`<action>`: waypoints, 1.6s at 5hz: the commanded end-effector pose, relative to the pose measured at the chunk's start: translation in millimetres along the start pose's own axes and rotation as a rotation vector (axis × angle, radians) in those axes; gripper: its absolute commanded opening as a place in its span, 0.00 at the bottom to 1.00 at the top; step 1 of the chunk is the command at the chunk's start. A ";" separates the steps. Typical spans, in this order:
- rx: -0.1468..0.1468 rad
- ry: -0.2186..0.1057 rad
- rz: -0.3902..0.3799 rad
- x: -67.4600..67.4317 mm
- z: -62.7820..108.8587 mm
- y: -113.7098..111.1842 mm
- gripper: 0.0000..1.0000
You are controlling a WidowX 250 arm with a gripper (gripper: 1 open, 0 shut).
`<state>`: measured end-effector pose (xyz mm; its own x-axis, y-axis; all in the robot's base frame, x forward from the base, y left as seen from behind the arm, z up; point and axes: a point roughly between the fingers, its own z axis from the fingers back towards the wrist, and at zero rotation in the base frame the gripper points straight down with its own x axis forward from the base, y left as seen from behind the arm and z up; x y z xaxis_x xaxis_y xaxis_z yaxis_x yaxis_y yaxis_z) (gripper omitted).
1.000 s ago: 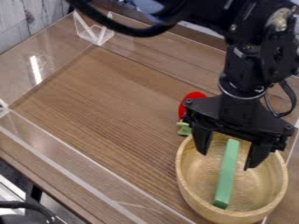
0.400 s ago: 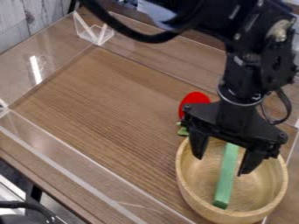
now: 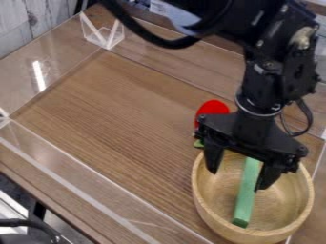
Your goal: Put the green block in the brown bowl
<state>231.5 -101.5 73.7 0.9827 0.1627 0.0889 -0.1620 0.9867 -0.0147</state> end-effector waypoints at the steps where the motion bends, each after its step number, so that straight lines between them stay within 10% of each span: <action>1: -0.019 -0.046 0.007 15.8 11.5 -2.1 1.00; 4: -0.027 -0.101 0.026 45.0 22.8 9.4 1.00; 8: -0.046 -0.300 0.012 85.9 87.1 51.1 1.00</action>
<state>294.3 -38.0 150.7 0.9287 0.1738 0.3277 -0.1665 0.9848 -0.0503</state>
